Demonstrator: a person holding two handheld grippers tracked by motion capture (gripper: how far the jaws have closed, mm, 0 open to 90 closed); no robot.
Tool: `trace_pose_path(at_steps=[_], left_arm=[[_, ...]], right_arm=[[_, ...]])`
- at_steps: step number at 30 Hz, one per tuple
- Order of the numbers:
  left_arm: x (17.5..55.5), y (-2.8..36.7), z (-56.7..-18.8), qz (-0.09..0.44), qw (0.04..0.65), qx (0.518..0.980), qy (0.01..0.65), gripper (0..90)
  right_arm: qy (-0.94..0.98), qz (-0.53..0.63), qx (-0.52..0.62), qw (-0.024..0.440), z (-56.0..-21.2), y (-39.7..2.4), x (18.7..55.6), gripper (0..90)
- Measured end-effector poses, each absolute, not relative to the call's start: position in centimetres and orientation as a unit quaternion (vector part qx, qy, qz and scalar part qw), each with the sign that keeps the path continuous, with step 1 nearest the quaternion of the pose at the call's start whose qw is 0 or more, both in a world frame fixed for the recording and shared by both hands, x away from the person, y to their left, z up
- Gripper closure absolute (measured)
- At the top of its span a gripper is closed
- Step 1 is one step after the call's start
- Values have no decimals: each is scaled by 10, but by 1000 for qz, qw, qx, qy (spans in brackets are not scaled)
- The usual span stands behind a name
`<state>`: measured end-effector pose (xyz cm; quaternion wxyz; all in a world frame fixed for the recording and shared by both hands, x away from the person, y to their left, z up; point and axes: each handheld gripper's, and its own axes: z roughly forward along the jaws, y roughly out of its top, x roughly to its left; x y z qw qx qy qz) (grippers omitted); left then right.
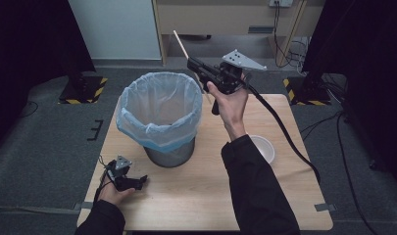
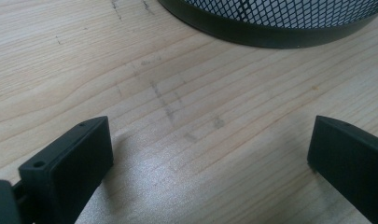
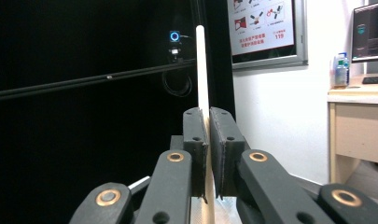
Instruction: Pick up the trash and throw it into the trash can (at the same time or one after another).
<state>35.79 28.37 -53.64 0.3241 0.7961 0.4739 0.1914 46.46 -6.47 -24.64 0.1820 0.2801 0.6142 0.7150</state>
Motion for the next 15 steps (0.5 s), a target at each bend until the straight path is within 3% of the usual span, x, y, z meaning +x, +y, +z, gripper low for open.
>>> trace_pose_path(at_steps=[15], left_arm=[[358, 284, -536, 191, 324, 796, 474, 0]], right_arm=[[627, 715, 254, 177, -240, -30, 465, 859]])
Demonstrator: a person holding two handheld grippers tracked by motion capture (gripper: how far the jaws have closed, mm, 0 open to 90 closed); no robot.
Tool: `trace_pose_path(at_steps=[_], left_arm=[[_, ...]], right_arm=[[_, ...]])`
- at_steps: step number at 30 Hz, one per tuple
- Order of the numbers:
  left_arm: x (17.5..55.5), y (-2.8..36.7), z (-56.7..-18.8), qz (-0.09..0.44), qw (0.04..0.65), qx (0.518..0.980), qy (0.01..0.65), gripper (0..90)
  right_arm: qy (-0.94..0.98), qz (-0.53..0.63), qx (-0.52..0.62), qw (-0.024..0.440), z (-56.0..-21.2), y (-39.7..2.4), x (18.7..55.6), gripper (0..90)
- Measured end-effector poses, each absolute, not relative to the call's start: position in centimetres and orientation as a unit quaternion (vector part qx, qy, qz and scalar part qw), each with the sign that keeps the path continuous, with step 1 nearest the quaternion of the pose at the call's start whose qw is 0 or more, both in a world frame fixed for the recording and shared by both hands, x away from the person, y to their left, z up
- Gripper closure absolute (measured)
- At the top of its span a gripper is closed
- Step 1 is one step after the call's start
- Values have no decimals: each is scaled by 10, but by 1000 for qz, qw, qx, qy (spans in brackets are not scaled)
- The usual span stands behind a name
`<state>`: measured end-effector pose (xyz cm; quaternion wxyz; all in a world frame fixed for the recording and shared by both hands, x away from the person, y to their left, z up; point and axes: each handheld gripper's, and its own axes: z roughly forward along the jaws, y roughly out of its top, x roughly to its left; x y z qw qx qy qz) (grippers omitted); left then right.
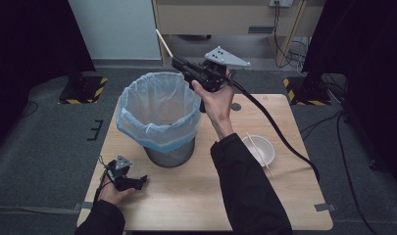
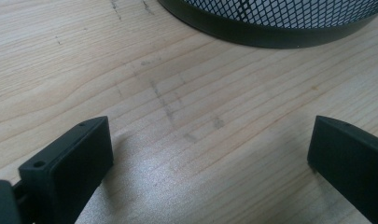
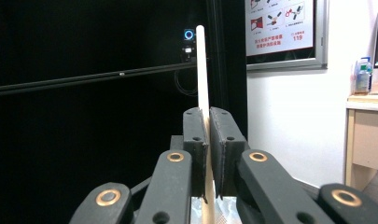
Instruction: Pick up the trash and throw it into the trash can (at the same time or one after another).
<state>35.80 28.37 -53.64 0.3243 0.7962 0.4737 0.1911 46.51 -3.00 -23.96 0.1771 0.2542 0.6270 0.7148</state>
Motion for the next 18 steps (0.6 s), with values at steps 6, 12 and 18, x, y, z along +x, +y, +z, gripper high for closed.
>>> trace_pose_path(at_steps=[6, 12, 18], left_arm=[[358, 284, -536, 191, 324, 796, 473, 0], [358, 284, -536, 191, 324, 796, 473, 0], [358, 284, -536, 191, 324, 796, 473, 0]], right_arm=[[629, 714, 258, 171, -245, -15, 471, 857], [639, 703, 259, 174, -252, -9, 477, 777], [648, 694, 258, 179, -248, -14, 475, 726]])
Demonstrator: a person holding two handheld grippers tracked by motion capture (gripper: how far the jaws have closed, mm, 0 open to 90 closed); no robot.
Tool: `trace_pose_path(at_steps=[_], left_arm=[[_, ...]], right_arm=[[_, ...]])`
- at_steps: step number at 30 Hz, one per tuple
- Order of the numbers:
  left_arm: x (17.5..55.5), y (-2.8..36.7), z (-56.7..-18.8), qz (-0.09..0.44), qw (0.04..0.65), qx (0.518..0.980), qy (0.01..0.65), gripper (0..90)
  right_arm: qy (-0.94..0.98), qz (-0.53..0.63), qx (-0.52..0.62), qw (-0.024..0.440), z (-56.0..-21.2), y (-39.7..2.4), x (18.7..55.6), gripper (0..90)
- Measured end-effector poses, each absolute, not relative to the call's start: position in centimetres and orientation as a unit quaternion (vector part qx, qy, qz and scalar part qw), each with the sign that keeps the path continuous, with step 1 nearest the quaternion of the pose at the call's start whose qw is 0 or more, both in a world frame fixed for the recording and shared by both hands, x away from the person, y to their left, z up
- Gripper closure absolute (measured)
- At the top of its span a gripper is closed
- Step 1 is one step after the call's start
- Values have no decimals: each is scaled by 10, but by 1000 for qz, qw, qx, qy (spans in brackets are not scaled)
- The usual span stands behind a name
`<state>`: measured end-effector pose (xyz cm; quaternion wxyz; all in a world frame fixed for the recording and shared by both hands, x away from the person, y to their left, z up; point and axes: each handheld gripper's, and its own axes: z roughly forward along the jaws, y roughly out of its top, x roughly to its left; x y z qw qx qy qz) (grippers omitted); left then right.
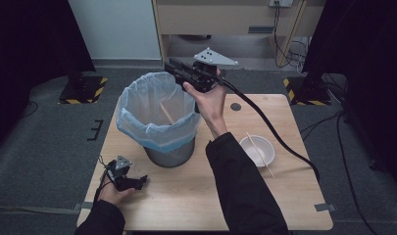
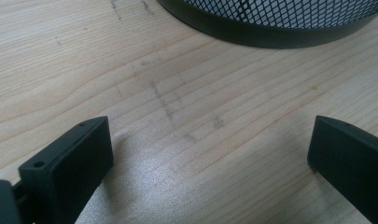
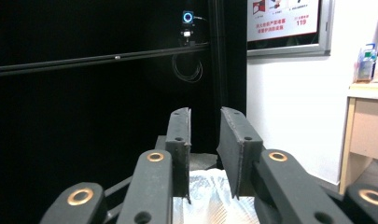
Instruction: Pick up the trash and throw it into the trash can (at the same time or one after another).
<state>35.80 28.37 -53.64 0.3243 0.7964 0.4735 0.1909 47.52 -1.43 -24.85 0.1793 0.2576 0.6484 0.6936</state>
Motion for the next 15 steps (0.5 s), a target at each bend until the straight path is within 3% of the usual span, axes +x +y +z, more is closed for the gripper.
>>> trace_pose_path(at_steps=[5, 15], left_arm=[[358, 284, -536, 191, 324, 796, 473, 0], [358, 284, -536, 191, 324, 796, 473, 0]], right_arm=[[652, 687, 255, 197, -238, -28, 467, 669], [642, 684, 272, 213, -235, -86, 443, 644]])
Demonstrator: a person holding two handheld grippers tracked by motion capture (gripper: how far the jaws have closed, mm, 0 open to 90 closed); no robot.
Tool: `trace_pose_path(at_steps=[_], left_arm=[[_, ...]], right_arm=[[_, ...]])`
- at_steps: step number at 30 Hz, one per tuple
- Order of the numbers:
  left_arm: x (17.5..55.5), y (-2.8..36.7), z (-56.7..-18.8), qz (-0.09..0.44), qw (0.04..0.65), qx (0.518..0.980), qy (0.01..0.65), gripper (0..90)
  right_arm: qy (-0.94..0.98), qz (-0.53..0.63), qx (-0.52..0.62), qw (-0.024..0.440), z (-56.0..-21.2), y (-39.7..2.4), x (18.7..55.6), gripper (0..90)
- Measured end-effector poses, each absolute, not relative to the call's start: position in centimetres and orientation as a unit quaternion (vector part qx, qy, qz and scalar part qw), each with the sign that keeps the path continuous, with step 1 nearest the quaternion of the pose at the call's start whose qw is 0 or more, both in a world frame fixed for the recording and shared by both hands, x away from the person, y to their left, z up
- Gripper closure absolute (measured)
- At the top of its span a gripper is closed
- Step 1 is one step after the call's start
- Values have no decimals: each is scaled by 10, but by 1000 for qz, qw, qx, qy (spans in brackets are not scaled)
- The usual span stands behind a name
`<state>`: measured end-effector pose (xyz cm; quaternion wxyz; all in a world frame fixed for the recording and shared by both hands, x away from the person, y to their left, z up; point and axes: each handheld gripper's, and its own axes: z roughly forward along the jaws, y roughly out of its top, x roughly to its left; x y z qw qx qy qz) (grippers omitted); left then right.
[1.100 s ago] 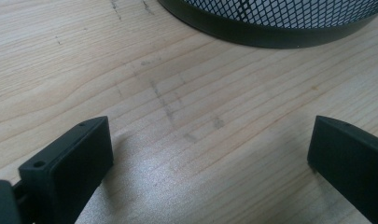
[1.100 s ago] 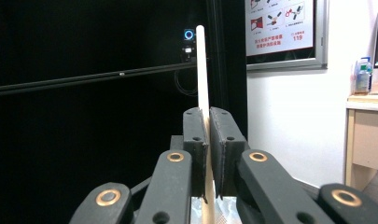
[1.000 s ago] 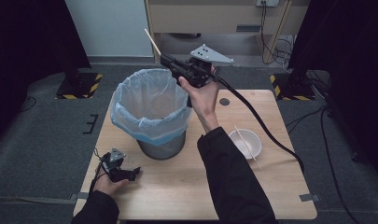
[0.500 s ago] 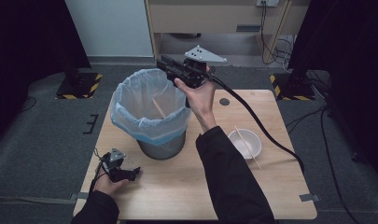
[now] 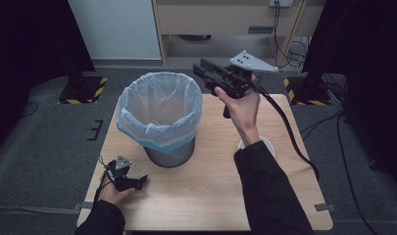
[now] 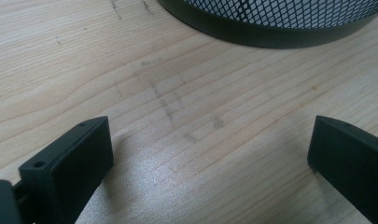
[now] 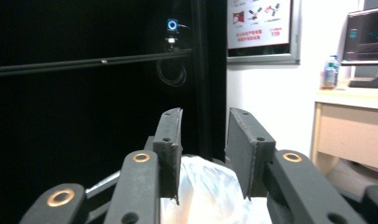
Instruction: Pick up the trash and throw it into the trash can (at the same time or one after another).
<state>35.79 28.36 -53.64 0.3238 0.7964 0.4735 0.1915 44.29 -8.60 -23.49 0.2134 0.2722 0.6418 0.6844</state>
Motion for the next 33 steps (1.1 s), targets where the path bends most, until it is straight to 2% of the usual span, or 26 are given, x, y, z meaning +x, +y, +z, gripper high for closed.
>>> trace_pose_path(at_steps=[12, 19, 25, 28, 33], left_arm=[[357, 283, -536, 191, 323, 796, 474, 0], [357, 283, -536, 191, 323, 796, 474, 0], [357, 283, -536, 191, 323, 796, 475, 0], [357, 283, -536, 191, 323, 796, 475, 0], [357, 283, -536, 191, 323, 796, 475, 0]], right_arm=[[655, 637, 322, 250, -275, -158, 417, 576], [657, 608, 366, 254, -315, -191, 416, 559], [658, 580, 404, 260, -350, -218, 415, 520], [667, 556, 421, 263, -368, -229, 414, 470], [677, 527, 446, 256, -396, -243, 414, 458]])
